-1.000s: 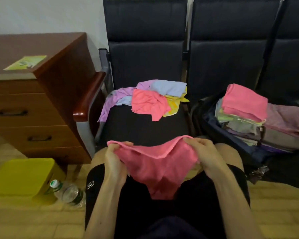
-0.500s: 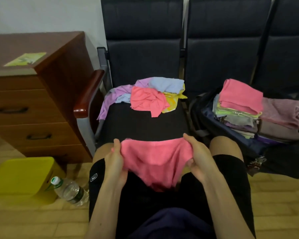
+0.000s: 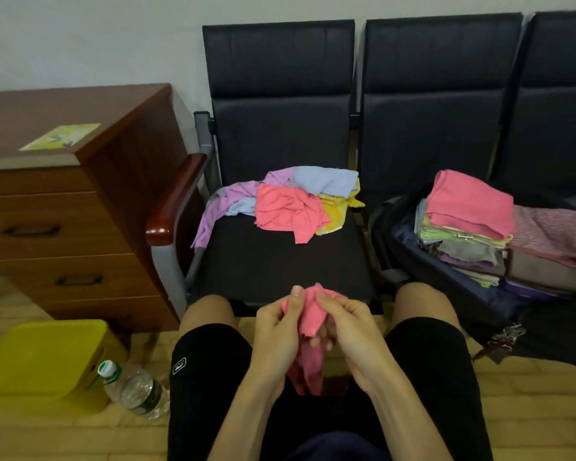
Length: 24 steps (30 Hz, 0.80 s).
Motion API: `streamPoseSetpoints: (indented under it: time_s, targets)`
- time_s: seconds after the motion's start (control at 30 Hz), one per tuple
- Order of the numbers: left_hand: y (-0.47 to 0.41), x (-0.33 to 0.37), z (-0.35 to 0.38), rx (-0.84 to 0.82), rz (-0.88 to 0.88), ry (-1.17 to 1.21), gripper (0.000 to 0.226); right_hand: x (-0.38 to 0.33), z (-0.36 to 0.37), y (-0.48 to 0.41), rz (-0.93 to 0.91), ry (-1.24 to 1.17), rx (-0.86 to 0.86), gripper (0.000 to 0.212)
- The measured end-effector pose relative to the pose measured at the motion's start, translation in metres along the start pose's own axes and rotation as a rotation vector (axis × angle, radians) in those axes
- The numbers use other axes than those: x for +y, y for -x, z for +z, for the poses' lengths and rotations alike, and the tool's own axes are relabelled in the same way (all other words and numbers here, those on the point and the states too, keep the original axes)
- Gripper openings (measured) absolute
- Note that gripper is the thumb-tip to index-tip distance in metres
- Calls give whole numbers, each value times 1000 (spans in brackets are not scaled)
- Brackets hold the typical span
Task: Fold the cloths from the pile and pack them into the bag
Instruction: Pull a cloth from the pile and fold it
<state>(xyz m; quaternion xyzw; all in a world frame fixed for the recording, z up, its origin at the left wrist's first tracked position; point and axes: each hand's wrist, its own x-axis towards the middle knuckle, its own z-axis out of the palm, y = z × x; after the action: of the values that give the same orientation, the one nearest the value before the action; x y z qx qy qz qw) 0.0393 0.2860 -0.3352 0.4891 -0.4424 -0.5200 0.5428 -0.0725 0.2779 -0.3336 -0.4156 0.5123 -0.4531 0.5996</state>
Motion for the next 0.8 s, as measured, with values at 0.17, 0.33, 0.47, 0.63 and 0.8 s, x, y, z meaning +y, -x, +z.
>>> streamPoseSetpoints:
  time_s: [0.17,0.33,0.47,0.63,0.8]
  targets:
    - [-1,-7,-2,-125,-3,-49,61,-1,-6,-2,51,-119,26,39]
    - [-5,-9,-5,-196,70,-140,42,-2,-16,-7,156,-368,20,29]
    - [-7,-3,-8,-288,146,-216,31,-5,-19,-6,249,-609,-81,33]
    - [-13,5,-8,-268,237,-375,21,-15,-20,-2,207,-607,-104,32]
    - [-19,18,3,-181,311,-372,17,-32,-18,-3,-43,-367,-143,45]
